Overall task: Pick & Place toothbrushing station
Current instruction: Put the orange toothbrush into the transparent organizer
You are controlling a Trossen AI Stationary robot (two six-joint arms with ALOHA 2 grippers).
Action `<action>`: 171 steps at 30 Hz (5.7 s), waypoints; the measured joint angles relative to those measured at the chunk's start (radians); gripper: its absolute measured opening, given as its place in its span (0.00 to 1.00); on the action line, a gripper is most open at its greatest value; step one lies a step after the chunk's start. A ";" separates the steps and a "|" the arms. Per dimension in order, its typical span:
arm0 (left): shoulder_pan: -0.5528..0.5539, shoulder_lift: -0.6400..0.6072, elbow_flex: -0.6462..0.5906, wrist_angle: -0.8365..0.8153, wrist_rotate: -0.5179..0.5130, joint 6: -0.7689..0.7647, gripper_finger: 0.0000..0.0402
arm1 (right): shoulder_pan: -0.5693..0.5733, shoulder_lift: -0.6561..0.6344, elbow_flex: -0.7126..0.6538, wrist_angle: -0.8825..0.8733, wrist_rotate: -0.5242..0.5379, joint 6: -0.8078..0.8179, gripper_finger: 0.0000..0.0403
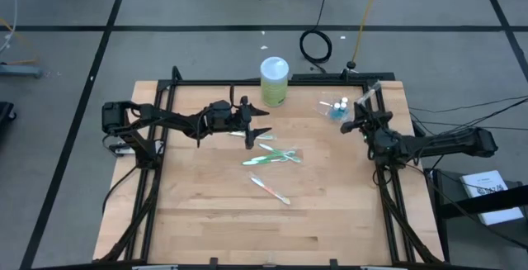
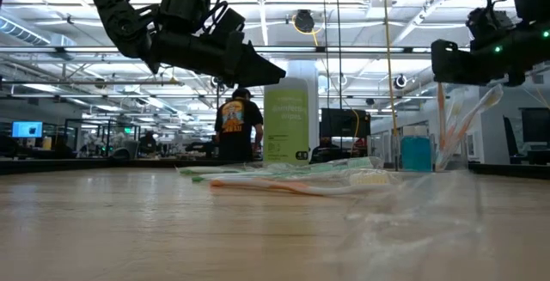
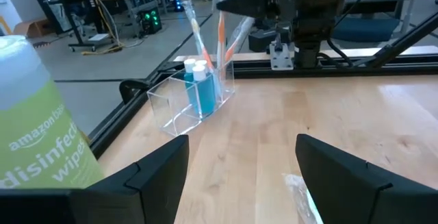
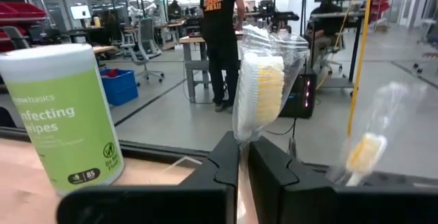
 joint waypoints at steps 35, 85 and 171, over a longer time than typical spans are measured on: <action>0.000 0.000 0.000 -0.001 0.002 -0.014 0.67 | 0.005 0.001 -0.088 0.250 -0.002 -0.162 0.50; -0.001 0.000 0.000 -0.008 0.004 -0.022 0.67 | -0.203 0.166 0.185 -0.262 -0.133 -0.004 0.00; -0.311 0.251 0.003 -0.349 0.215 0.110 0.36 | -0.179 0.214 0.175 0.224 -0.583 -0.357 0.02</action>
